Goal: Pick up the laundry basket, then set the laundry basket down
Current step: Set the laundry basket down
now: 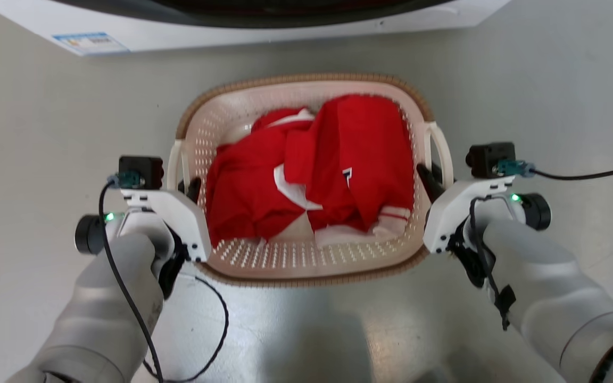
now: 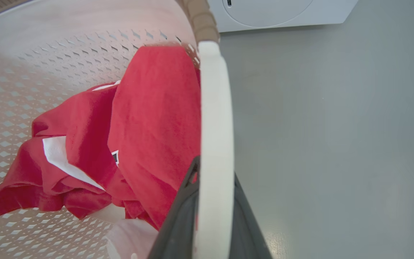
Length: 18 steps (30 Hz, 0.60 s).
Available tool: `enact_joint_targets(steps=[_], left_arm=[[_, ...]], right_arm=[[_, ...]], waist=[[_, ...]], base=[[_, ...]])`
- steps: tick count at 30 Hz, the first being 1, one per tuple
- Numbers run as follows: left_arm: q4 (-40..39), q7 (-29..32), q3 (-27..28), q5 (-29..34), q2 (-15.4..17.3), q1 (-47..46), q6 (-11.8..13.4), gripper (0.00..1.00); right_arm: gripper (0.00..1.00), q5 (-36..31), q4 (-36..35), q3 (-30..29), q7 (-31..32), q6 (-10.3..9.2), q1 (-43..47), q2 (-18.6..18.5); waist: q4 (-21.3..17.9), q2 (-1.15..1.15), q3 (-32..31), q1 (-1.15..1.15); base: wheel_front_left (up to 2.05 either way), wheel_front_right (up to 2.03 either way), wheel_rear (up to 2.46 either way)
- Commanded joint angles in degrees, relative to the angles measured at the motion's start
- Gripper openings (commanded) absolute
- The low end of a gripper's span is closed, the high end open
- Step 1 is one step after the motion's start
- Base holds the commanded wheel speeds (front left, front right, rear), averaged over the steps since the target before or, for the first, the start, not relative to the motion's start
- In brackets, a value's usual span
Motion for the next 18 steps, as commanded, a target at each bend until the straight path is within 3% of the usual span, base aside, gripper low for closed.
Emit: enact_joint_targets(steps=[1, 11, 18], left_arm=[[-0.04, -1.00, 0.45, 0.34, 1.84, -1.32, -0.42, 0.00], [0.54, -2.06, -0.12, 0.45, 1.27, -5.11, -0.42, 0.00], [0.85, -2.67, -0.16, 0.70, 1.35, -6.83, -0.34, 0.00]], right_arm=[[0.00, 0.14, -0.09, 0.12, -1.18, 0.86, 0.87, -0.24], [0.00, -0.43, 0.07, -1.38, -2.18, 0.86, -2.29, -0.68], [0.00, -3.55, -0.94, -6.32, -2.22, 0.86, -3.67, -1.28]], waist=[[0.23, 0.00, 1.38, 0.00], [1.00, 0.00, 6.51, 0.00], [1.02, 0.00, 8.65, 0.00]], base=[[0.00, 0.00, 0.00], [0.00, 0.00, 0.00], [0.00, 0.00, 0.00]])
